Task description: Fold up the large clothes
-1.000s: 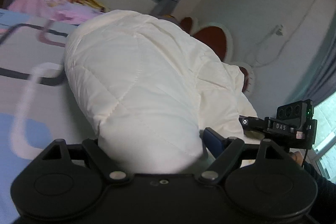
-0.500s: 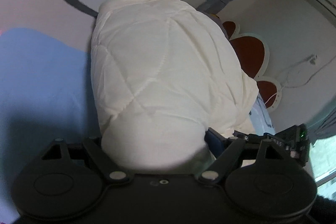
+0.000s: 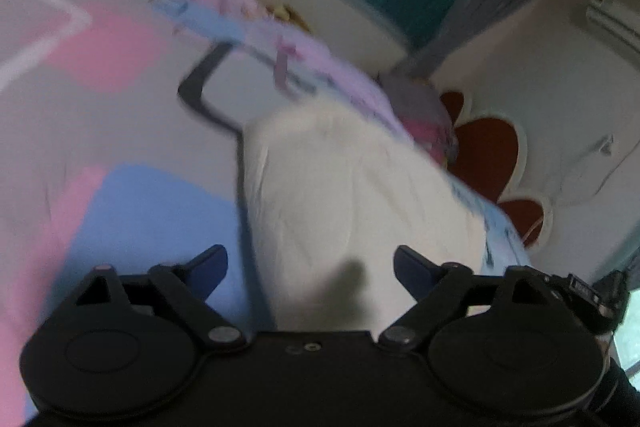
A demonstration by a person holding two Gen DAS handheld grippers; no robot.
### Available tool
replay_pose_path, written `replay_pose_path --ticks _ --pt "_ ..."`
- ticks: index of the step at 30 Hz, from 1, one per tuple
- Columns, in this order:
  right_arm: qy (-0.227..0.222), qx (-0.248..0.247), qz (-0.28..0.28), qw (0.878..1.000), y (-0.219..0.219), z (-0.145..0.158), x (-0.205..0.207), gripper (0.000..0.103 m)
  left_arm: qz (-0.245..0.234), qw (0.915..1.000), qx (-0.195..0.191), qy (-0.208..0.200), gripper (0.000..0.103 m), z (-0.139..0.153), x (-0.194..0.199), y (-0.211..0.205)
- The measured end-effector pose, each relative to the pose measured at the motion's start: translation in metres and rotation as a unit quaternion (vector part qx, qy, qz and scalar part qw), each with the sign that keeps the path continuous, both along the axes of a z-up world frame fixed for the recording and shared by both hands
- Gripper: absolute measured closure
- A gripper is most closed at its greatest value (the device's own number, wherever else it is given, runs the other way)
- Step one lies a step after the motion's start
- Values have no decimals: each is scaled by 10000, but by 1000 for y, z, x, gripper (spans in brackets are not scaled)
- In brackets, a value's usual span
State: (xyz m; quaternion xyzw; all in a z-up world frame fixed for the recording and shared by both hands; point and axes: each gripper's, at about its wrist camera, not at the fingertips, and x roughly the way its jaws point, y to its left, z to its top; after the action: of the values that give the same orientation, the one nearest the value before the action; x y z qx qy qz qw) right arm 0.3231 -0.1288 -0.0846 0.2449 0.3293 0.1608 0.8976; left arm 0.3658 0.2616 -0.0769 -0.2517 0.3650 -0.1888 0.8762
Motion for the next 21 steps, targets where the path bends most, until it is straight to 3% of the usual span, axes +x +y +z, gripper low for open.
replay_pose_path --ticks 2,6,11,13,17,21 --pt "-167 -457 156 9987 37 22 22 49 -11 9996 145 -256 31 14 19 -16" --pt "-514 -1046 624 9912 101 31 49 51 -370 9954 630 -614 42 32 55 -66" --pt "193 -2009 682 9770 141 -15 73 51 -785 9893 1190 -317 43 8 84 -126" --pt "394 -1910 561 9792 136 -39 77 51 -886 9861 1382 -258 43 -5 84 -136" --pt "654 -1203 323 9901 116 -66 73 51 -981 9815 1621 -281 43 -21 80 -146" --pt "520 -1449 316 9876 123 -69 69 49 -1080 9748 1929 -285 42 -28 78 -152"
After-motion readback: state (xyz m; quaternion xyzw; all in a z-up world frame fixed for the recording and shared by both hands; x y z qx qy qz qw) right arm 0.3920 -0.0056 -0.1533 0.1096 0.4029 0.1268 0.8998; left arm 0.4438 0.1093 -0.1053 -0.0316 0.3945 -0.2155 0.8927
